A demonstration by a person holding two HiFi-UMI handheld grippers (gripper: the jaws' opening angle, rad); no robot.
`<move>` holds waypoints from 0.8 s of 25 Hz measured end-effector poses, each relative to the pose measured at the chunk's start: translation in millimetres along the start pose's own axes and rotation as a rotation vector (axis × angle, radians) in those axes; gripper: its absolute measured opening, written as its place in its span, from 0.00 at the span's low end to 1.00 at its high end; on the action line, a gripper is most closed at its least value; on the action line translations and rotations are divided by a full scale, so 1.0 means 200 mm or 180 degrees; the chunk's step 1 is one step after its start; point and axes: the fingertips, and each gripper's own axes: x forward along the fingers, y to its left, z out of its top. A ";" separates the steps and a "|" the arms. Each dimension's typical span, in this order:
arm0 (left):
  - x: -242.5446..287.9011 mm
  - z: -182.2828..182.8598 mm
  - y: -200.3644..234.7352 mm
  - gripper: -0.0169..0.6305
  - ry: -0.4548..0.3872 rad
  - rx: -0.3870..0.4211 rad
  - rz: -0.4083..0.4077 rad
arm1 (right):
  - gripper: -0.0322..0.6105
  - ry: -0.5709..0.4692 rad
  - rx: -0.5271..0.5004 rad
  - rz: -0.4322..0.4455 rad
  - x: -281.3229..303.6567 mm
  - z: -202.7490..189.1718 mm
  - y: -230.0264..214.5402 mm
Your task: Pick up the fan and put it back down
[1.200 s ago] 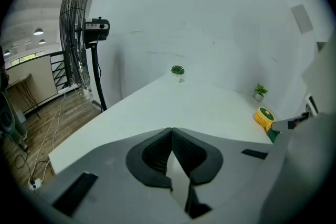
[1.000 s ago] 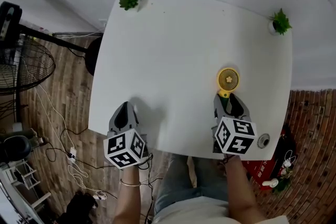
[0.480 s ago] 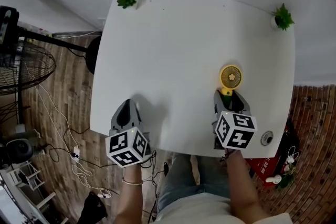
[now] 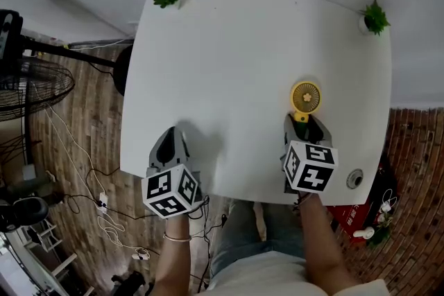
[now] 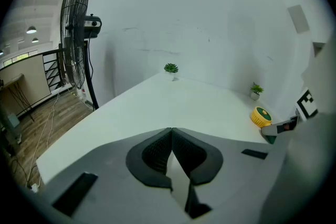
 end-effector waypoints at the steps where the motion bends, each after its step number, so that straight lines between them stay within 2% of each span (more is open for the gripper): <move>1: 0.00 0.00 0.00 0.05 0.0000 0.0000 -0.0001 | 0.36 0.0012 0.0001 -0.0012 0.00 0.00 0.00; 11: -0.02 0.00 0.01 0.05 -0.0031 -0.0041 0.0027 | 0.35 0.0126 -0.0093 -0.0046 0.01 -0.01 -0.01; 20: -0.05 -0.02 0.03 0.05 -0.0037 -0.0069 0.0056 | 0.33 0.0094 -0.0229 0.0084 0.00 -0.01 0.00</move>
